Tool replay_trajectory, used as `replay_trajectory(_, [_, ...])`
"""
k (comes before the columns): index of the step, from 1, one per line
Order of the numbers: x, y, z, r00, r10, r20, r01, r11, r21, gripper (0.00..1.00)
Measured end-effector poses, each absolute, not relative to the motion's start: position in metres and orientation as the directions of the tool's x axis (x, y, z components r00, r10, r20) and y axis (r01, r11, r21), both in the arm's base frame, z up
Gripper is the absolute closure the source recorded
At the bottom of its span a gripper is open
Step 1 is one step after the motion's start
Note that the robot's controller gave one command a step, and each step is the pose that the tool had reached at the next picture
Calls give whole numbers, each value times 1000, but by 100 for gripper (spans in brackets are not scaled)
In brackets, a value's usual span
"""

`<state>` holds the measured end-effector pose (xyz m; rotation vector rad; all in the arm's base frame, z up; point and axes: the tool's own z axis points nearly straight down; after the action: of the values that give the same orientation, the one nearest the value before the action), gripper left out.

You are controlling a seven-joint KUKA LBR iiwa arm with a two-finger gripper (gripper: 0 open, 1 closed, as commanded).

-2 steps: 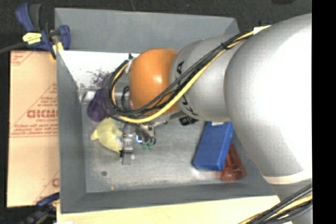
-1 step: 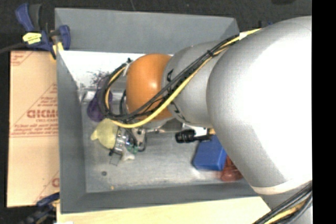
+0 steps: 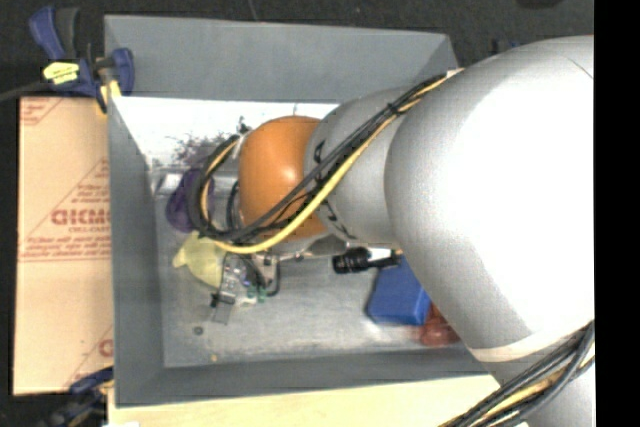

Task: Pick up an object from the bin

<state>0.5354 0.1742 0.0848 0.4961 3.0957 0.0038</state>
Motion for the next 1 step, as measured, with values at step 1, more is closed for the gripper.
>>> replay_trajectory(1, [531,166,70,-791,612,2,612,791,3,100])
